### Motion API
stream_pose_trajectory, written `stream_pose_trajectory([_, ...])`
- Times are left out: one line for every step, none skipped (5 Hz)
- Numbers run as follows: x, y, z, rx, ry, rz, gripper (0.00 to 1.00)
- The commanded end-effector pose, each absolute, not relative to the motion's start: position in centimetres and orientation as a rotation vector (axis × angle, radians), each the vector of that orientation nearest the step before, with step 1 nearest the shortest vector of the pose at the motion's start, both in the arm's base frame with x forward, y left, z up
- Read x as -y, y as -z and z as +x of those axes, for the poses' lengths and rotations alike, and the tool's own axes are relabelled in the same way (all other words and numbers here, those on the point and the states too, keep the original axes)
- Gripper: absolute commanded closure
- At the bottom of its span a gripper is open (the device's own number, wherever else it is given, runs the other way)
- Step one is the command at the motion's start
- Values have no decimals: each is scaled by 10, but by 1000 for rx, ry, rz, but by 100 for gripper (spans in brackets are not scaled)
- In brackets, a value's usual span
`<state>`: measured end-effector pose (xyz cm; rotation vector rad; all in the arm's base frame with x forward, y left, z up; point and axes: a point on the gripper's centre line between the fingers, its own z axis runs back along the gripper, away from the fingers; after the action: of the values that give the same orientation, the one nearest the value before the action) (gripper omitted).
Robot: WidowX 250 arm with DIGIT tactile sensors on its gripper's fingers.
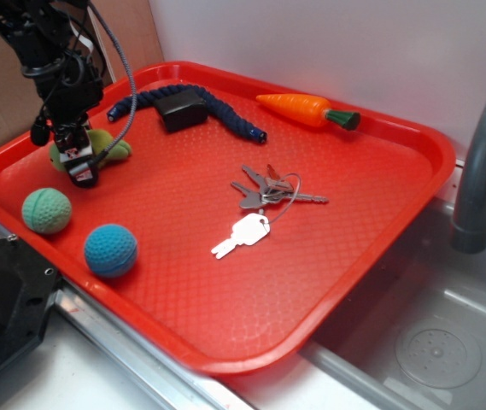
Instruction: Grab the green animal.
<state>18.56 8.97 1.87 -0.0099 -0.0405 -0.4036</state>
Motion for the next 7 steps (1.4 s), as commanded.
stream_pose_trajectory([-13, -85, 237, 132, 226, 190, 100])
stream_pose_trajectory([10, -105, 242, 197, 65, 219, 100])
stream_pose_trajectory([15, -124, 244, 213, -104, 262, 100])
stream_pose_trajectory([15, -156, 233, 265, -306, 168, 100])
stream_pose_trajectory([18, -173, 228, 224, -354, 62, 100])
stream_pose_trajectory([17, -189, 223, 192, -378, 2, 100])
stream_pose_trajectory([16, -199, 223, 146, -381, -27, 100])
